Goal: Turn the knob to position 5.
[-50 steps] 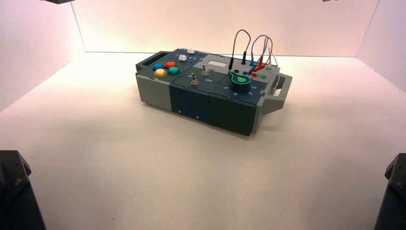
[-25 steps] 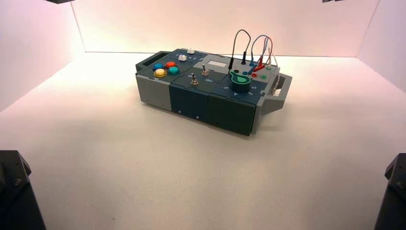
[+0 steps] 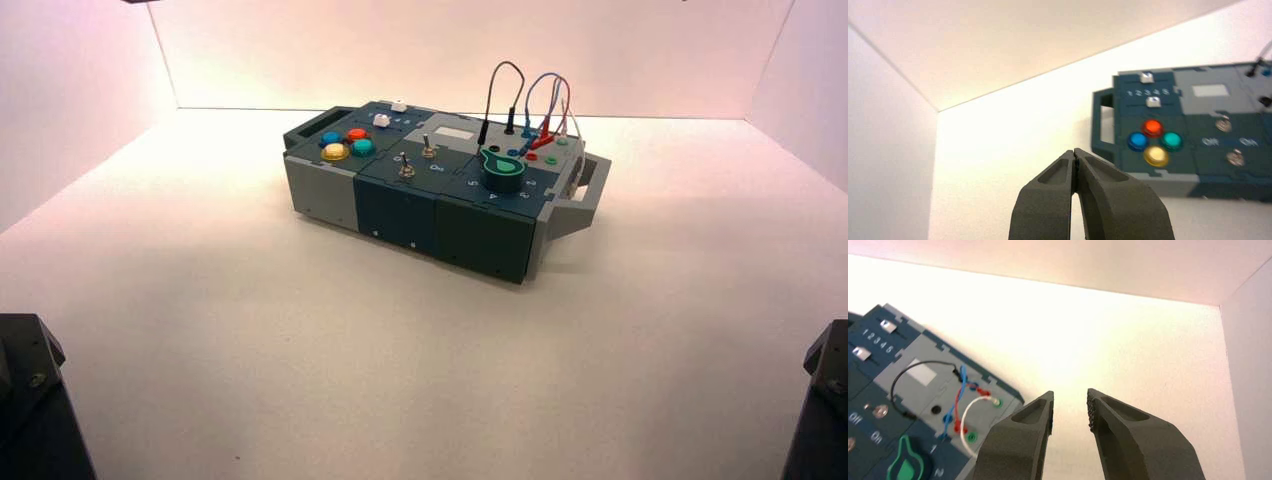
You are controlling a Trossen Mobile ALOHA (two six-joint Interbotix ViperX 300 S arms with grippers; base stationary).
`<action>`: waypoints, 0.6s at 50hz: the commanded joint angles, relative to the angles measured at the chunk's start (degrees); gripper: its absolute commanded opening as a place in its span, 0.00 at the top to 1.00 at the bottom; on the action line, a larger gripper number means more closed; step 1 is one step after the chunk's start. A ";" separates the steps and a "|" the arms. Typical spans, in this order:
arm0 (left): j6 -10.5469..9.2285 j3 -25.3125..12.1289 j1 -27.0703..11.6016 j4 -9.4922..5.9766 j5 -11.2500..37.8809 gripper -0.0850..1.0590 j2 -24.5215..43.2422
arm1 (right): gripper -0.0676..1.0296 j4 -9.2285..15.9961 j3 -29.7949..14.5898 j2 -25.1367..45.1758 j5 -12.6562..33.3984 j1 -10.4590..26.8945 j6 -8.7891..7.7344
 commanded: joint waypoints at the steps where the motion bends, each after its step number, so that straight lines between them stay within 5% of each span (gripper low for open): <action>1: 0.35 -2.72 -0.70 0.09 2.29 0.95 -0.35 | 0.59 0.09 -3.69 -1.05 4.83 1.05 -0.09; 16: 1.14 -5.89 -3.78 0.09 9.76 0.95 -0.79 | 0.59 0.09 -7.56 1.58 16.08 4.75 -1.41; 30: 3.69 -8.70 -5.71 0.09 19.25 0.95 -1.67 | 0.59 0.09 -9.14 2.37 21.62 10.11 -2.64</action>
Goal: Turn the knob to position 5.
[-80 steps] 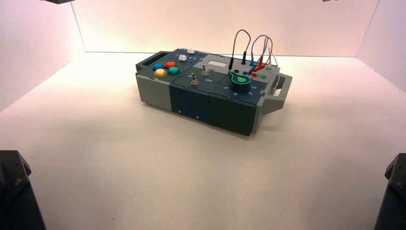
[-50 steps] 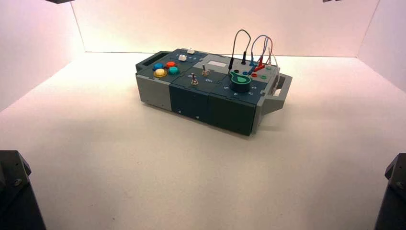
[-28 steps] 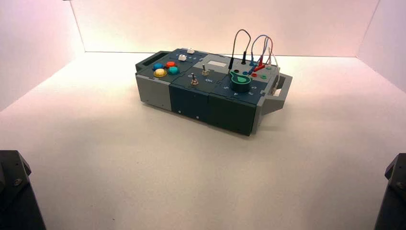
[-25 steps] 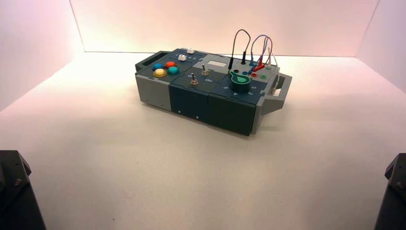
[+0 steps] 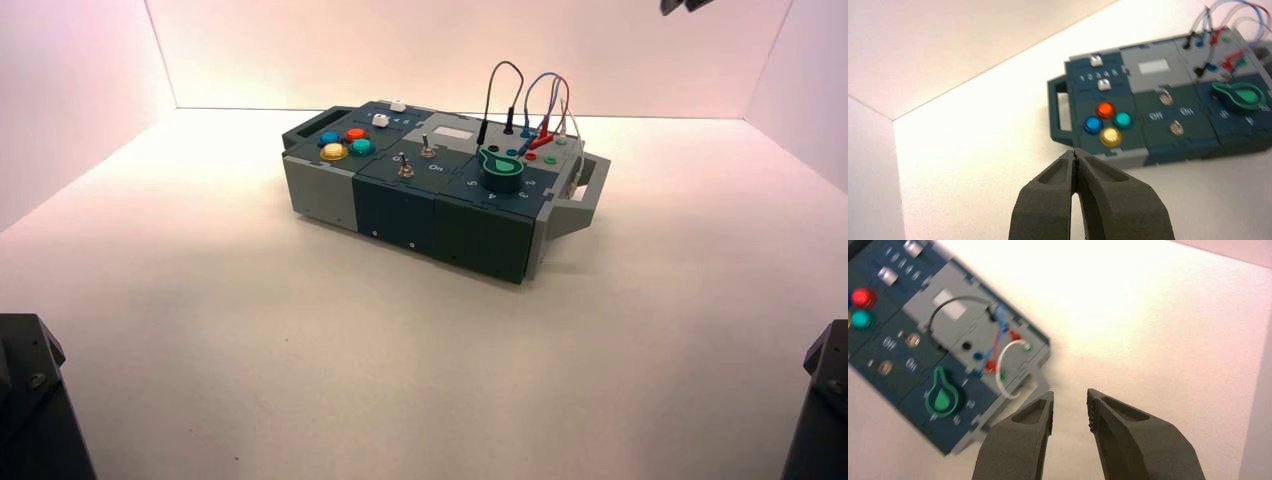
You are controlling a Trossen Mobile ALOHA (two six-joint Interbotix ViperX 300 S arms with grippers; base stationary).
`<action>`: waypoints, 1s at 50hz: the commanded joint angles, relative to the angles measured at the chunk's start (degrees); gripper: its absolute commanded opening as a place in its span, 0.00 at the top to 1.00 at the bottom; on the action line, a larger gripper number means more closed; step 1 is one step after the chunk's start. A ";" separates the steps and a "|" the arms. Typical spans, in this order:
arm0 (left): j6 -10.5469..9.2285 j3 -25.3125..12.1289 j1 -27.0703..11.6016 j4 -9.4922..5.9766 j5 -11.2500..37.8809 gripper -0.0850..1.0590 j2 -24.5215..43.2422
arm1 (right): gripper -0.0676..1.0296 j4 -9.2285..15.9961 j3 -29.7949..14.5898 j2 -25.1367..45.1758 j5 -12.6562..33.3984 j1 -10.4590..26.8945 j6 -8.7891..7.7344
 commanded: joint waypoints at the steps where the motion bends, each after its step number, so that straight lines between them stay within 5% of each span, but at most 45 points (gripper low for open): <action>1: 1.05 -2.46 -1.23 0.09 2.81 0.95 -0.44 | 0.59 0.18 -2.37 0.09 1.93 2.46 -0.44; 11: 1.85 -3.52 -2.81 0.00 7.56 0.95 -0.44 | 0.62 0.18 -3.60 1.49 6.15 6.59 -1.23; 23: 2.64 -4.22 -3.87 -0.09 11.43 0.95 0.09 | 0.71 1.76 -3.60 1.67 8.35 7.21 -1.58; 35: 2.64 -4.83 -5.45 -0.26 14.50 0.95 0.26 | 0.81 2.02 -3.60 2.02 9.23 7.47 -4.66; 37: 2.55 -5.01 -5.98 -0.62 16.00 0.95 0.26 | 0.81 2.20 -3.87 2.64 9.32 8.70 -6.33; 50: 2.20 -5.45 -6.06 -2.64 18.81 0.95 0.62 | 0.88 2.11 -6.33 8.35 9.32 11.43 -7.65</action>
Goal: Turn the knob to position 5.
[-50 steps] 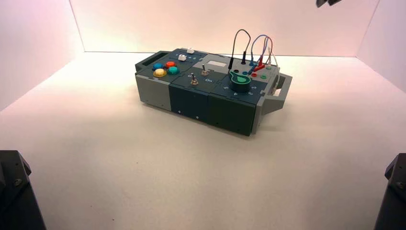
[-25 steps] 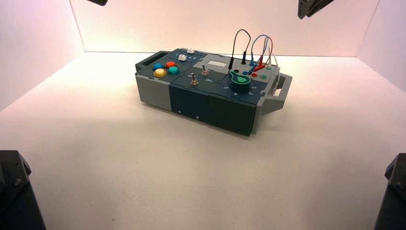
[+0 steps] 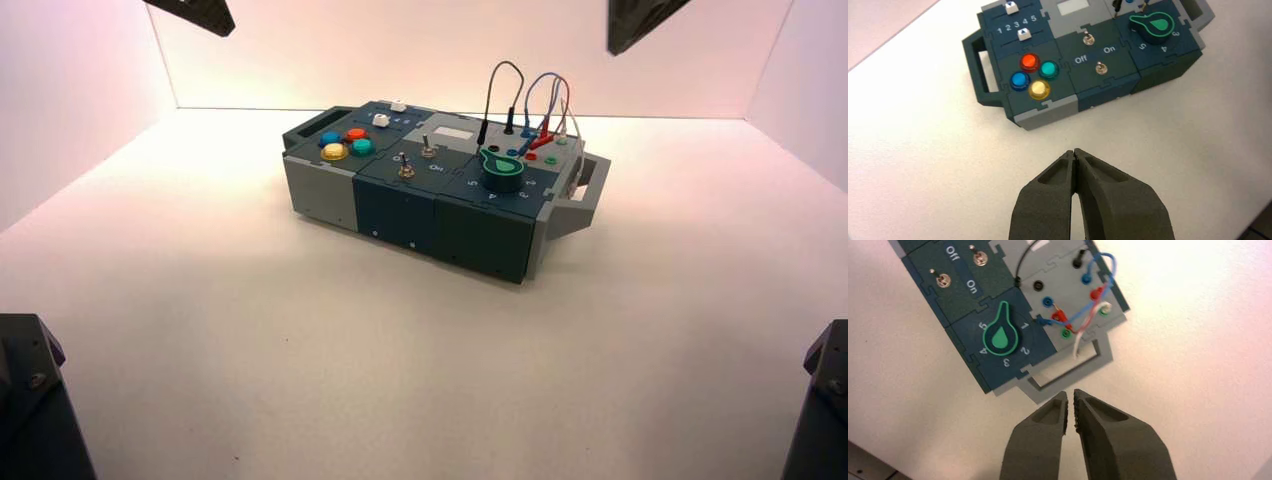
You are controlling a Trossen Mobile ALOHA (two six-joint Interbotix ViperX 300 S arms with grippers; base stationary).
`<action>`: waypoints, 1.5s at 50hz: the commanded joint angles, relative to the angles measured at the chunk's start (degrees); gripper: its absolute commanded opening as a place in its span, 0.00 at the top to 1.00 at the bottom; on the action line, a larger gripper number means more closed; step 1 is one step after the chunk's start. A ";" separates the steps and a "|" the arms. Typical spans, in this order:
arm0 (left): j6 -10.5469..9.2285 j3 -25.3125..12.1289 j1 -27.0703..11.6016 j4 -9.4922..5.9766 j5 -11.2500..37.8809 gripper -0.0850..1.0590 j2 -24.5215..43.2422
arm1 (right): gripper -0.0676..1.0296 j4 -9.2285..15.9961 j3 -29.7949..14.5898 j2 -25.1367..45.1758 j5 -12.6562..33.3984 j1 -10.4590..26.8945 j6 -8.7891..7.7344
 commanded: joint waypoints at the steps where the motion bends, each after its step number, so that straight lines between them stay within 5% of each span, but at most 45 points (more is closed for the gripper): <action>1: -0.09 -2.29 -0.26 -0.88 0.79 0.95 0.00 | 0.89 0.18 -2.81 2.29 -0.18 0.62 -0.79; 15: 3.43 -2.81 -0.35 -0.44 1.05 0.95 0.62 | 0.96 0.18 -5.01 7.91 -0.70 2.72 -2.72; 32: 5.89 -2.90 -0.35 -0.44 1.05 0.95 2.29 | 0.96 2.02 -5.80 12.48 -3.08 4.04 -2.72; 75: 5.89 -2.64 -0.35 -0.53 0.53 0.95 2.11 | 0.96 3.43 -5.89 19.07 -9.84 6.33 -2.55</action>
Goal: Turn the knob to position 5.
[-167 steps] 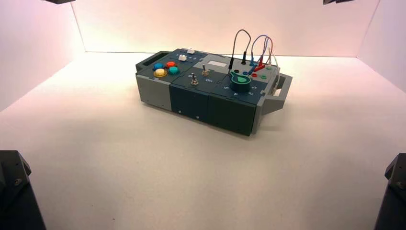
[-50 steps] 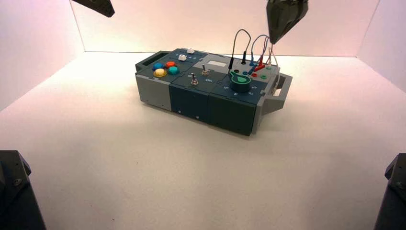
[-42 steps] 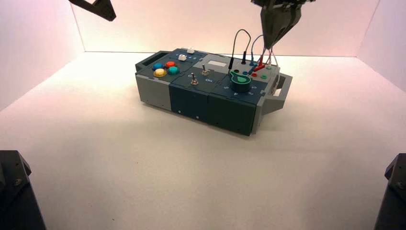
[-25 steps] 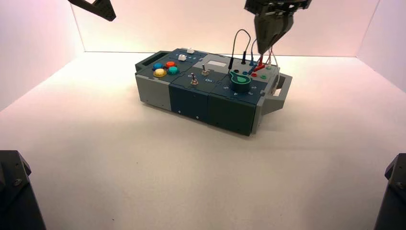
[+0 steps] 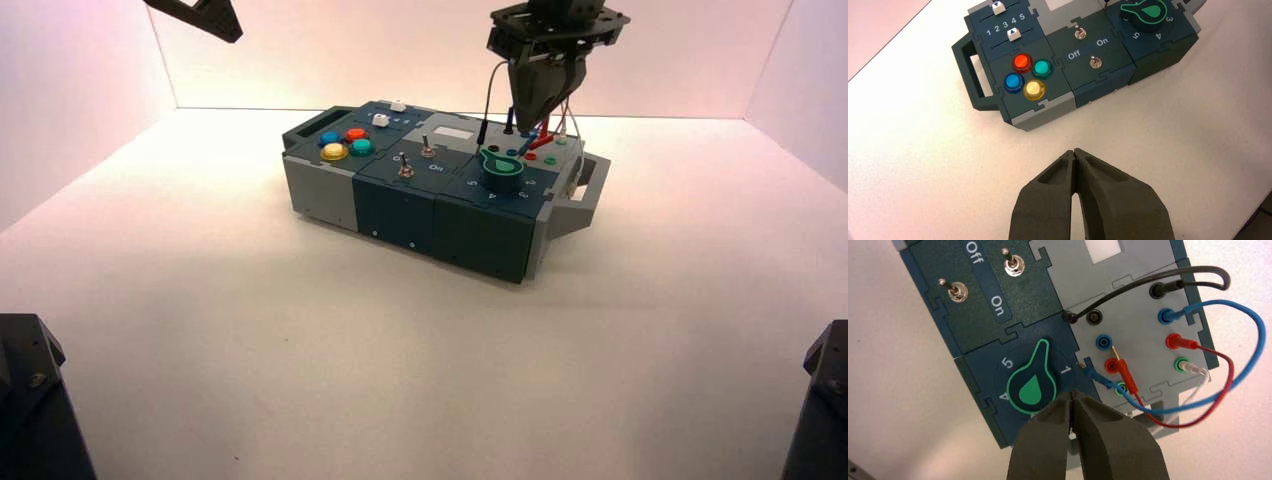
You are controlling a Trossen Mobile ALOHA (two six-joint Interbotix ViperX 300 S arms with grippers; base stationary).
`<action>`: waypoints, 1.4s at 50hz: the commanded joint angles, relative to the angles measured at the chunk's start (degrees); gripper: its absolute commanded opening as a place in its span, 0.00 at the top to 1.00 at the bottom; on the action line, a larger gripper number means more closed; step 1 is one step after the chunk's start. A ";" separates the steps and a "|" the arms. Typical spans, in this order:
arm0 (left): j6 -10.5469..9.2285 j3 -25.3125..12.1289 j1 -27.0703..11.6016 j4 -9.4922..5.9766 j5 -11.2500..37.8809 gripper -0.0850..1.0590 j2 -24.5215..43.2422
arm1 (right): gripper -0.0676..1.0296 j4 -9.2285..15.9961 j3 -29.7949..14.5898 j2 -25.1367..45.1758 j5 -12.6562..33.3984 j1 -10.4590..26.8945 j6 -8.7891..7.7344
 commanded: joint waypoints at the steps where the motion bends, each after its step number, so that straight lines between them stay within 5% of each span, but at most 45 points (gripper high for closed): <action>1: 0.35 -1.32 -0.18 -0.09 -0.44 0.95 -0.35 | 0.96 0.26 -1.23 -0.09 -0.97 0.35 -0.18; 36: 0.26 -1.23 -0.18 -0.09 -0.44 0.95 -0.18 | 0.96 0.18 -1.41 4.31 -6.68 2.02 -0.35; 70: 0.26 -0.88 -0.18 -0.09 -0.62 0.95 0.00 | 0.96 0.26 -4.22 7.03 -4.92 5.80 0.09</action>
